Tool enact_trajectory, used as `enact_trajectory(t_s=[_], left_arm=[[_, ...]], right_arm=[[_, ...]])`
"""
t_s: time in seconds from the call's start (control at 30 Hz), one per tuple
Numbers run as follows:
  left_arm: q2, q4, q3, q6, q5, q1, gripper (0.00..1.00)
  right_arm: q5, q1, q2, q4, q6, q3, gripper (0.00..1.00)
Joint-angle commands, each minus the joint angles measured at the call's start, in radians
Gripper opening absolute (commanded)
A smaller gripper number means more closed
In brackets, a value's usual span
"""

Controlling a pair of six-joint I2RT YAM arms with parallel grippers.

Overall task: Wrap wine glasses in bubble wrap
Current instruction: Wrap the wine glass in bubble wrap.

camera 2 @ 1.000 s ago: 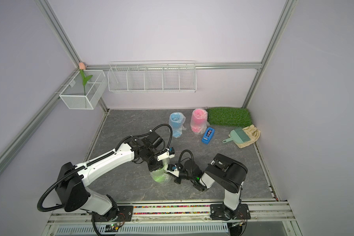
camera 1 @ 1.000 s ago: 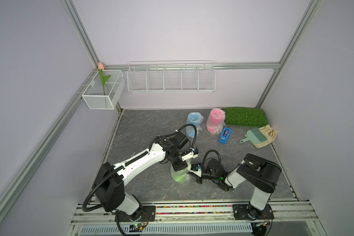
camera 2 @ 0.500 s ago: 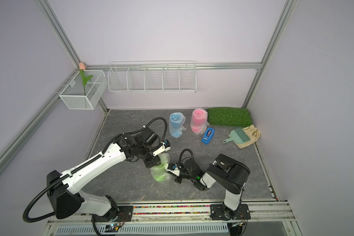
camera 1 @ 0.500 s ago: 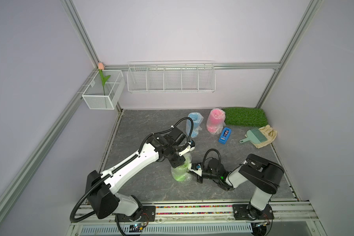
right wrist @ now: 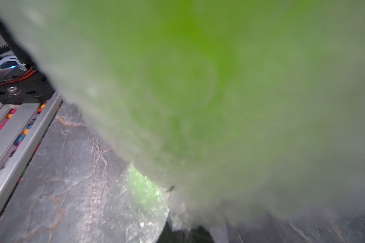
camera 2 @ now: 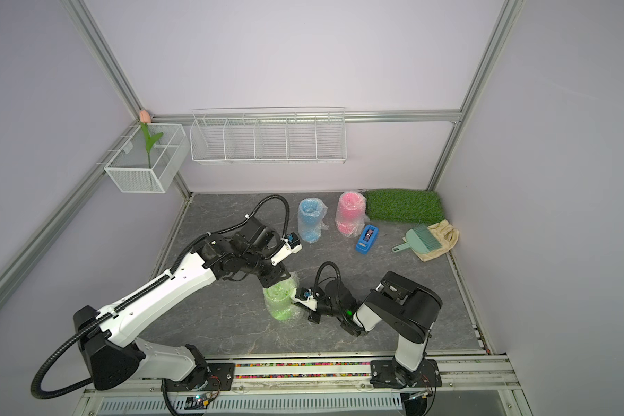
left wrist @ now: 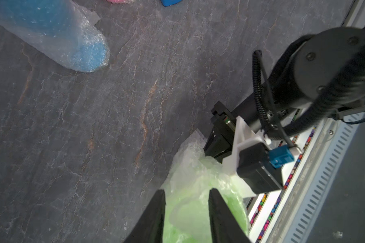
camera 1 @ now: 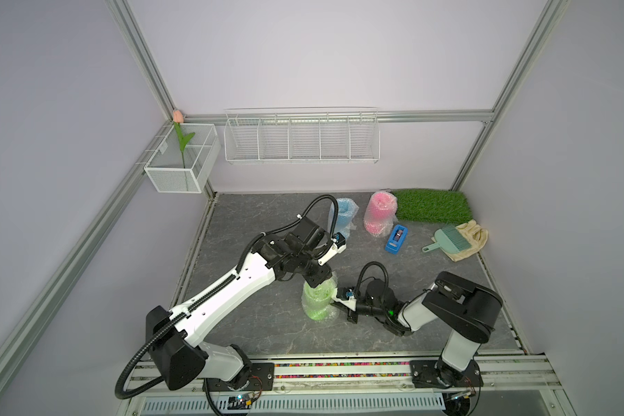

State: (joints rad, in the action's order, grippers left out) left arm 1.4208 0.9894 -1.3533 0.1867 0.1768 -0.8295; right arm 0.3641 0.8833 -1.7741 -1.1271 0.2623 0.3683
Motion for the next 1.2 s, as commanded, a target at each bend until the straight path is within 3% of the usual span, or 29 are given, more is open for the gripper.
enact_trajectory(t_s=[0.0, 0.2, 0.63, 0.8, 0.9, 0.97, 1.17], left_arm=[[0.038, 0.079, -0.015, -0.027, 0.043, 0.004, 0.24], [0.071, 0.056, 0.086, -0.039, 0.068, 0.004, 0.0], [0.155, -0.146, 0.303, -0.089, 0.157, 0.007, 0.0], [0.106, -0.12, 0.28, -0.107, 0.138, 0.006, 0.0], [0.038, -0.077, 0.227, -0.12, 0.07, 0.006, 0.16], [-0.004, -0.035, 0.172, -0.136, 0.018, 0.007, 0.32], [-0.105, 0.029, 0.063, -0.198, -0.036, 0.005, 0.35]], right_arm=[[0.0, -0.006, 0.015, 0.067, 0.008, -0.002, 0.07], [-0.009, -0.007, 0.017, 0.073, 0.011, 0.0, 0.07], [-0.02, -0.008, 0.021, 0.087, 0.017, -0.005, 0.07], [-0.023, -0.009, 0.04, 0.114, 0.026, -0.005, 0.07], [-0.025, -0.009, 0.047, 0.123, 0.029, -0.005, 0.07], [-0.026, -0.01, 0.048, 0.128, 0.032, -0.005, 0.07], [-0.019, -0.012, 0.051, 0.151, 0.034, 0.009, 0.07]])
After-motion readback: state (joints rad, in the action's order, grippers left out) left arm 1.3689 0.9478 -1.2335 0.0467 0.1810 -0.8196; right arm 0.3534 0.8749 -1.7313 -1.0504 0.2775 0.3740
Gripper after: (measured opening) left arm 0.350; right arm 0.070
